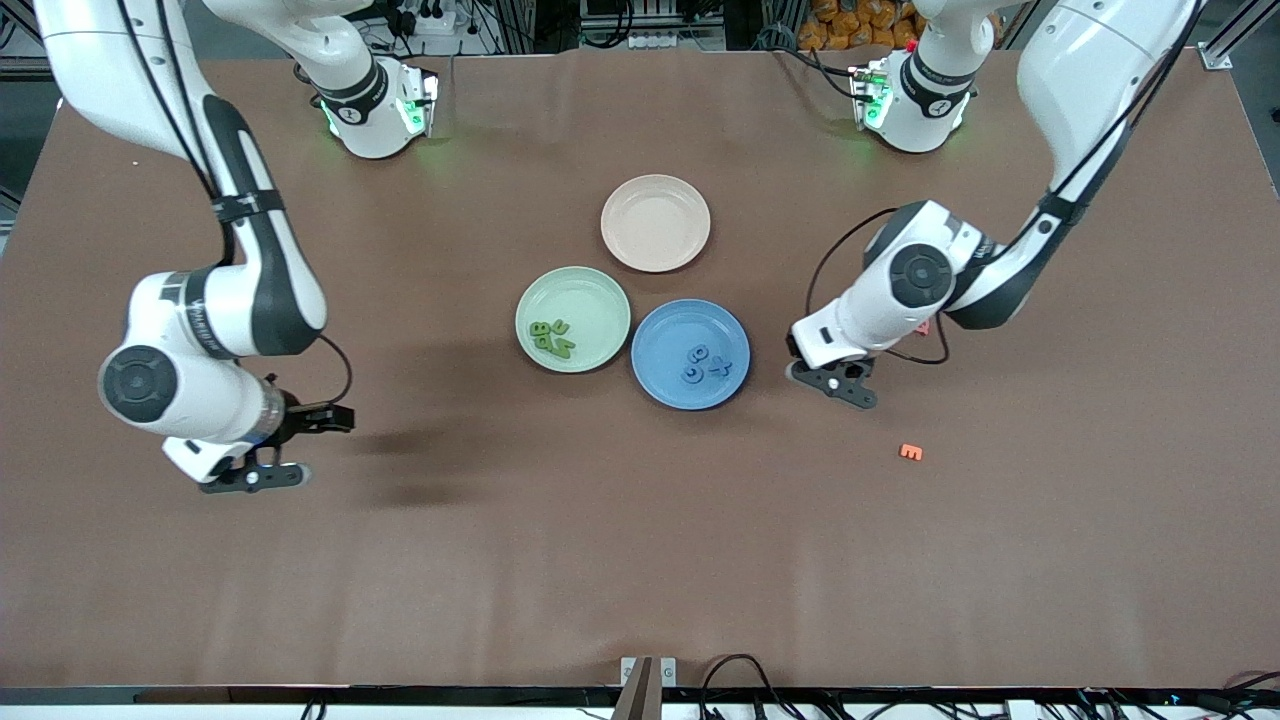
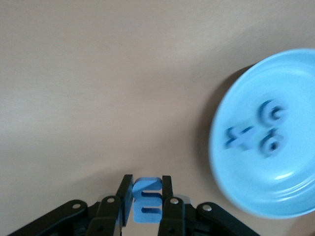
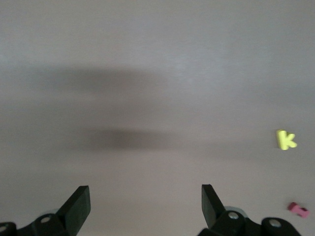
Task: Sort letters by color into matching plates
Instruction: 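Drop the blue E on the blue plate while the right gripper withdraws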
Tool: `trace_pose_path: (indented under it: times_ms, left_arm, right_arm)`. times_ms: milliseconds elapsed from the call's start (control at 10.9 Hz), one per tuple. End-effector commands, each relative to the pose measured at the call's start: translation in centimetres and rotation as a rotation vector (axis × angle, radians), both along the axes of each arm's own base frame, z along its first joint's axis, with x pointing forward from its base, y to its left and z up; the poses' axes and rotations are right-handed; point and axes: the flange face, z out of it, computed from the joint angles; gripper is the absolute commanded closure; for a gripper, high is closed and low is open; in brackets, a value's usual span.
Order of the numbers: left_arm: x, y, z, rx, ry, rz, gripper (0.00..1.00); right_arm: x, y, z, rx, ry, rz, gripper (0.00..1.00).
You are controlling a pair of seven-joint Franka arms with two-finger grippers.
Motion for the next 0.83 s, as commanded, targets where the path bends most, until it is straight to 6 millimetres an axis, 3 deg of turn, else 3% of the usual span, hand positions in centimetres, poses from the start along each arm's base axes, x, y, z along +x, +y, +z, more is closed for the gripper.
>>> trace_pose_path:
  times_ms: [0,368,553,737]
  left_arm:
    - [-0.5,-5.8,-1.1,-0.032,0.072,0.182,1.0]
    - [-2.6,-13.3,-1.7,-0.027,0.111,0.418,1.0]
    - [-3.6,-15.9,-2.1,-0.005,0.099,0.474,1.0]
    - [-4.3,-17.5,-2.3,0.007,0.093,0.528,0.99]
  right_arm:
    - [0.5,-4.8,1.3,0.008,-0.012,-0.017,0.0]
    - [0.4,-7.8,2.6,0.002,-0.029,-0.068,0.0]
    - [0.0,-9.3,5.4,-0.009,-0.058,-0.095,0.0]
    - [-1.5,-10.1,9.6,-0.008,-0.042,-0.108,0.0]
